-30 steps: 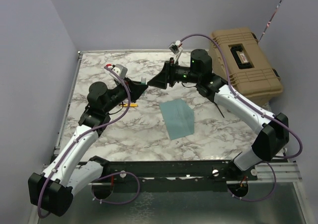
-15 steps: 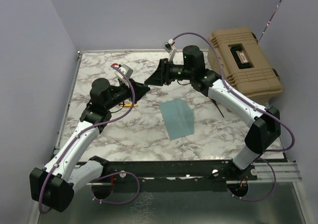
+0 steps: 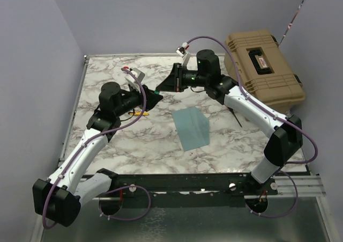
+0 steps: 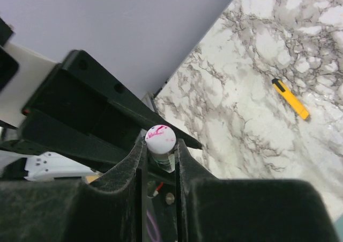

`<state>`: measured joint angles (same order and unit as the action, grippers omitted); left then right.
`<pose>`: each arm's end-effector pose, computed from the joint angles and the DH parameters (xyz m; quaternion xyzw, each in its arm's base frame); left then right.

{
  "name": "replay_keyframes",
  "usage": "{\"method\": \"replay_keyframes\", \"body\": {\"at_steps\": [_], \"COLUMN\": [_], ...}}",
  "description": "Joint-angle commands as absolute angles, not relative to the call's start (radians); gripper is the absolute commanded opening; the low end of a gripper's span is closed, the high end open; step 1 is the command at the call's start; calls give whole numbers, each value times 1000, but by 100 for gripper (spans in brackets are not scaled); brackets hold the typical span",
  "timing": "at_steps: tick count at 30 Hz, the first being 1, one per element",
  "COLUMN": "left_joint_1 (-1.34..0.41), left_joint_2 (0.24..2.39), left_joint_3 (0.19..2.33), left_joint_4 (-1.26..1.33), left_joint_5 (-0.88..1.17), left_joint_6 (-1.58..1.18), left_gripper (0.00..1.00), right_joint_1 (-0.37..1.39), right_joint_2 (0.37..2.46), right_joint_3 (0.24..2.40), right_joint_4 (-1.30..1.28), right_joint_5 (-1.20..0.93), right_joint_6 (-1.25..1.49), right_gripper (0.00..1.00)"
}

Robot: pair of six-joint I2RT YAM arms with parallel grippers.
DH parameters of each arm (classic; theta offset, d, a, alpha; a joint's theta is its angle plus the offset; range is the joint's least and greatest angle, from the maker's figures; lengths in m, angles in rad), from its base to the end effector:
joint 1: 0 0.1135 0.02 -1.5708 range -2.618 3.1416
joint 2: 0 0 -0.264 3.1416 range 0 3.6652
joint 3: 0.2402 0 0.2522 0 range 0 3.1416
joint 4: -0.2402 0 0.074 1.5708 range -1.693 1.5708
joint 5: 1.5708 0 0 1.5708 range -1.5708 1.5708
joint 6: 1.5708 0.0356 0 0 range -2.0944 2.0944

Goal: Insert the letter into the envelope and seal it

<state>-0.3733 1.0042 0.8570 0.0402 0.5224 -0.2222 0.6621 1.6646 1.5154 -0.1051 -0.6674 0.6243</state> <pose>0.2111 -0.1018 0.3485 0.2263 0.7036 -0.3731 0.5608 0.2977 0.2599 0.3736 -0.2145 0.7435 0.5540 0.3071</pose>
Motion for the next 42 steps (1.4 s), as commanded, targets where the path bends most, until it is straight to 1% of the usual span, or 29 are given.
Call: {"method": "replay_keyframes", "body": {"at_steps": [1,2,3,4,6,7,9,11,13,16,17,18,22,23,28,34,38,42], "left_joint_1": [-373,-374,-373,-374,-373,-374,-374,-374,-373,-374,-374,-374,-374,-374,-375,-373,-373,-373], "left_joint_2": [1036,1042,1048,1054,1055,1053,1045,1037,1031,1029,1029,1029,1021,1017,984,929,919,928], "left_joint_3": [880,880,881,883,887,889,893,898,899,900,900,902,905,904,874,801,783,786], "left_joint_4": [-28,-29,-29,-28,-28,-29,-29,-28,-28,-29,-30,-32,-41,-45,-69,-84,-87,-90], "left_joint_5": [531,543,552,559,566,561,553,553,562,588,592,597,600,600,601,598,620,638], "left_joint_6": [-240,-242,-242,-242,-234,-234,-230,-223,-219,-220,-222,-224,-231,-231,-234,-248,-263,-267], "left_gripper": [36,35,31,25,7,0,0,0,0,0,0,0,0,0,0,0,0,0], "right_joint_1": [667,667,667,667,666,666,666,666,666,666,666,666,665,666,634,529,463,436], "right_joint_2": [1634,1631,1628,1624,1621,1621,1623,1623,1629,1654,1664,1667,1642,1634,1613,1573,1544,1528], "right_joint_3": [1516,1515,1513,1510,1508,1507,1504,1494,1493,1517,1523,1526,1515,1514,1549,1587,1580,1559], "right_joint_4": [-54,-57,-57,-58,-73,-81,-100,-106,-110,-127,-127,-125,-114,-117,-158,-163,-154,-146], "right_joint_5": [-638,-636,-635,-636,-630,-629,-627,-628,-632,-657,-669,-679,-667,-658,-648,-685,-702,-704], "right_joint_6": [726,734,738,741,743,741,734,726,716,709,709,711,707,705,674,702,736,743], "right_gripper": [9,9,9,9,9,10,13,26,35,38,38,33,5,1,0,0,0,0]}}
